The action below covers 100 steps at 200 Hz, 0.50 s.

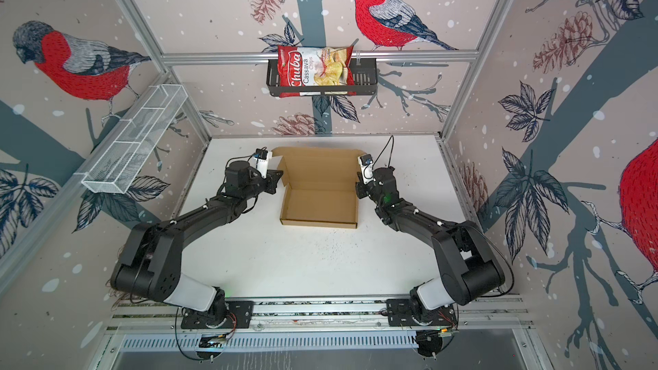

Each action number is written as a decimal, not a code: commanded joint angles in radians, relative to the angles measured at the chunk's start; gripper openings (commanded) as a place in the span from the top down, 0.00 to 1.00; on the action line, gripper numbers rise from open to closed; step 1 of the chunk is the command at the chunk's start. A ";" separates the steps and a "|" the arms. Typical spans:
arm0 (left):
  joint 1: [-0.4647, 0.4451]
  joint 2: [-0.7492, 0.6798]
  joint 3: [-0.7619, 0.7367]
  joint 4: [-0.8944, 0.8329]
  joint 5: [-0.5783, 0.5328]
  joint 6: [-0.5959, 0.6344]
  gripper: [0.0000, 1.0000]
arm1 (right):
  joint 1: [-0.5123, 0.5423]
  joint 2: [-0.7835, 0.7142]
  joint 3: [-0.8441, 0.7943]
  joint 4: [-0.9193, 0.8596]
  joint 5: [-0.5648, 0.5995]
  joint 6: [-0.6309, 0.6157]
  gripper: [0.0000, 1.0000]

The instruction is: Fold the paper box

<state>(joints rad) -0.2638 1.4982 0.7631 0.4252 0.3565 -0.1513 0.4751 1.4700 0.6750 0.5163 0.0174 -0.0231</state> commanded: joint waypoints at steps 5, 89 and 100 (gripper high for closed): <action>-0.037 -0.030 -0.061 0.136 0.035 -0.072 1.00 | 0.030 -0.038 -0.061 0.131 0.070 0.106 0.96; -0.126 -0.095 -0.236 0.275 -0.028 -0.110 1.00 | 0.116 -0.119 -0.251 0.257 0.213 0.166 0.96; -0.136 -0.096 -0.243 0.286 -0.036 -0.126 1.00 | 0.127 -0.127 -0.269 0.273 0.234 0.168 0.96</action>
<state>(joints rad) -0.3756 1.4078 0.5377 0.6708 0.2718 -0.2379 0.5797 1.3563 0.4324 0.7403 0.2558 0.1081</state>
